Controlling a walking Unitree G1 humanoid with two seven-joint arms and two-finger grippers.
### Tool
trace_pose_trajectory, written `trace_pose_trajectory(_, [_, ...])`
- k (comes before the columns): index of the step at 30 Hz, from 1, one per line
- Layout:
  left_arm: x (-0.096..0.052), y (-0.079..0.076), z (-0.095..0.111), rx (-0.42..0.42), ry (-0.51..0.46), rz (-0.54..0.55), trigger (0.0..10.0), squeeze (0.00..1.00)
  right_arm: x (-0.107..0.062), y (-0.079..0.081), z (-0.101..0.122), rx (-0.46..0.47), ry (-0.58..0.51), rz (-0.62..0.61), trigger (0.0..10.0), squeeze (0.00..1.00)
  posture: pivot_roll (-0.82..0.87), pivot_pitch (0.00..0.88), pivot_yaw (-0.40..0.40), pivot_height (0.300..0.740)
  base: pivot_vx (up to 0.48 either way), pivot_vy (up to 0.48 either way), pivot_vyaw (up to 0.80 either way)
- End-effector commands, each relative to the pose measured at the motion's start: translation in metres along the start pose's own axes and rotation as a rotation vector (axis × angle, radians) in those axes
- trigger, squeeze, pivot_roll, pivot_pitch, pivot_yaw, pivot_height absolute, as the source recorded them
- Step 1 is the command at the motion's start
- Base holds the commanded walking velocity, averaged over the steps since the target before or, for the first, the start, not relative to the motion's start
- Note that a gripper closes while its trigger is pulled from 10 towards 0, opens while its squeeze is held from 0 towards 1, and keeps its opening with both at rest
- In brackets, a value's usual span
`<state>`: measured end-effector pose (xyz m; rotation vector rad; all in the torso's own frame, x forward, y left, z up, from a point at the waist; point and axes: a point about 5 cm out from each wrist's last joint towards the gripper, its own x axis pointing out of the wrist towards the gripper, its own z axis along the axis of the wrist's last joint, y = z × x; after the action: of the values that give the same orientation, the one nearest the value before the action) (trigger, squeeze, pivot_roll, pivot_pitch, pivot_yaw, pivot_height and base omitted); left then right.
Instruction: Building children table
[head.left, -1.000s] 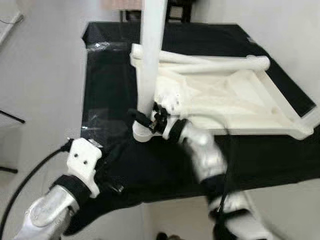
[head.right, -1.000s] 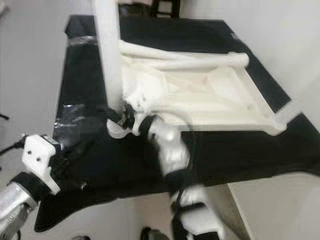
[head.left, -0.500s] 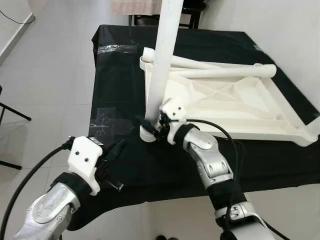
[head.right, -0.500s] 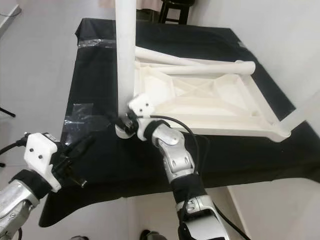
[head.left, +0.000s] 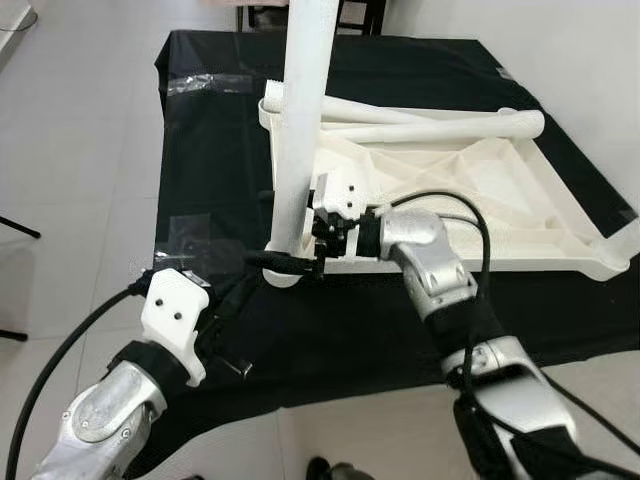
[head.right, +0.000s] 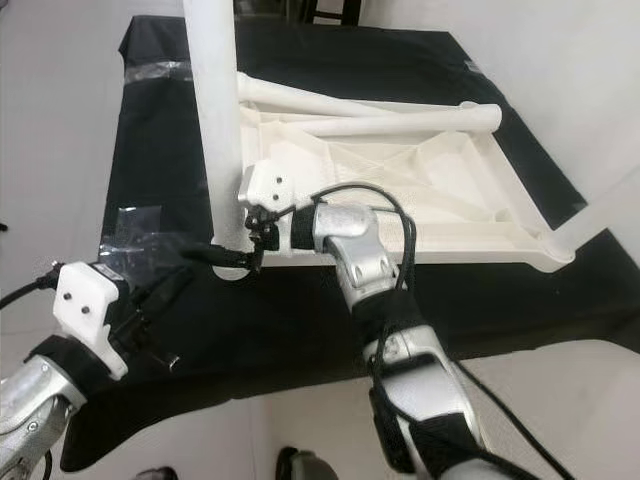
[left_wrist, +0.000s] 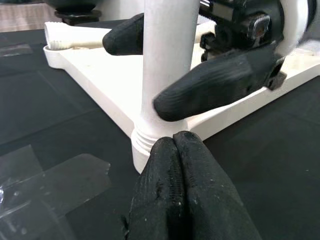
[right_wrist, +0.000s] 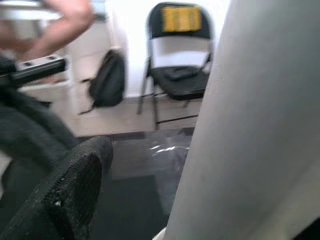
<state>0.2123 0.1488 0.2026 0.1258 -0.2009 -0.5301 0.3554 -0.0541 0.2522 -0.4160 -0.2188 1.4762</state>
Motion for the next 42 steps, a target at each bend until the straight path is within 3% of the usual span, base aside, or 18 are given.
trace_pose_trajectory(1, [-0.002,0.0,-0.001,0.008,0.012,-0.003,10.0,0.0,0.008,0.007,-0.001,0.01,-0.007,0.124,10.0,0.0,0.11,0.217,-0.159,0.74,0.0,0.0,0.0])
trace_pose_trajectory(5, [-0.002,0.0,-0.001,0.009,0.013,-0.004,10.0,0.0,0.009,0.006,-0.002,0.024,0.0,0.161,9.7,0.0,0.12,0.219,-0.158,0.74,0.0,0.0,0.0])
trace_pose_trajectory(6, [-0.002,0.0,-0.001,0.01,0.014,-0.006,10.0,0.0,0.009,0.005,-0.004,0.038,0.002,0.167,0.0,0.0,0.12,0.22,-0.157,0.74,0.0,0.0,0.0])
trace_pose_trajectory(13, [-0.002,-0.001,-0.001,0.009,0.016,-0.012,10.0,0.0,0.005,0.005,-0.009,0.075,-0.012,0.177,0.0,0.0,0.12,0.226,-0.151,0.74,0.0,0.0,0.0])
trace_pose_trajectory(15, [-0.002,-0.001,-0.001,0.007,0.018,-0.017,10.0,0.0,-0.01,0.003,-0.018,0.081,0.004,0.108,0.0,0.0,0.11,0.227,-0.148,0.74,0.0,0.0,0.0])
trace_pose_trajectory(19, [-0.002,-0.001,-0.001,0.007,0.019,-0.017,10.0,0.0,-0.019,0.002,-0.025,0.08,0.029,0.035,0.0,0.0,0.11,0.227,-0.148,0.74,0.0,0.0,0.0])
trace_pose_trajectory(21, [-0.003,0.0,-0.001,0.007,0.019,-0.015,10.0,0.0,-0.031,0.006,-0.04,0.143,0.047,-0.141,0.0,0.0,0.1,0.228,-0.152,0.74,0.0,0.0,0.0])
trace_pose_trajectory(22, [-0.003,0.001,-0.002,0.009,0.021,-0.019,10.0,0.0,-0.03,0.011,-0.056,0.202,0.097,-0.371,0.0,0.0,0.1,0.227,-0.151,0.74,0.0,0.0,0.0])
trace_pose_trajectory(23, [-0.003,0.001,-0.002,0.009,0.021,-0.019,10.0,0.0,-0.03,0.011,-0.056,0.202,0.097,-0.371,0.0,0.0,0.1,0.227,-0.151,0.74,0.0,0.0,0.0])
trace_pose_trajectory(24, [-0.003,0.001,-0.002,0.011,0.023,-0.021,10.0,0.0,-0.031,0.016,-0.067,0.236,0.142,-0.535,0.0,0.0,0.1,0.227,-0.151,0.74,0.0,0.0,0.0])
trace_pose_trajectory(25, [-0.003,0.003,-0.002,0.013,0.023,-0.025,10.0,0.0,-0.036,0.026,-0.084,0.282,0.254,-0.861,0.0,0.0,0.08,0.234,-0.127,0.74,0.0,0.0,0.0])
trace_pose_trajectory(26, [-0.003,0.003,-0.002,0.013,0.023,-0.025,10.0,0.0,-0.036,0.026,-0.084,0.282,0.254,-0.861,0.0,0.0,0.08,0.234,-0.127,0.74,0.0,0.0,0.0])
trace_pose_trajectory(28, [-0.002,0.006,-0.001,0.019,0.023,-0.025,10.0,0.0,-0.03,0.064,-0.096,0.254,0.362,-0.862,0.0,0.0,0.09,0.24,-0.12,0.74,0.0,0.0,0.0])
trace_pose_trajectory(32, [-0.001,0.007,0.0,0.016,0.017,-0.023,10.0,0.0,-0.03,0.06,-0.091,0.238,0.337,-0.875,0.0,0.0,0.08,0.221,-0.124,0.74,0.0,0.0,0.0])
trace_pose_trajectory(39, [0.004,0.003,0.001,0.004,0.0,-0.04,10.0,0.0,-0.028,0.032,-0.085,0.229,0.292,-0.874,0.0,0.0,0.1,0.221,-0.138,0.74,0.0,0.0,0.0])
trace_pose_trajectory(40, [0.003,0.003,0.001,0.008,-0.001,-0.035,10.0,0.0,-0.023,0.026,-0.081,0.231,0.264,-0.848,10.0,0.0,0.1,0.219,-0.138,0.74,0.0,0.0,0.0])
trace_pose_trajectory(41, [0.003,0.005,0.002,0.012,-0.003,-0.03,10.0,0.0,-0.018,0.021,-0.073,0.224,0.224,-0.792,10.0,0.63,0.1,0.217,-0.138,0.74,0.0,0.0,0.0])
trace_pose_trajectory(42, [0.003,0.005,0.002,0.012,-0.003,-0.03,10.0,0.0,-0.018,0.021,-0.073,0.224,0.224,-0.792,10.0,0.63,0.1,0.217,-0.138,0.74,0.0,0.0,0.0])
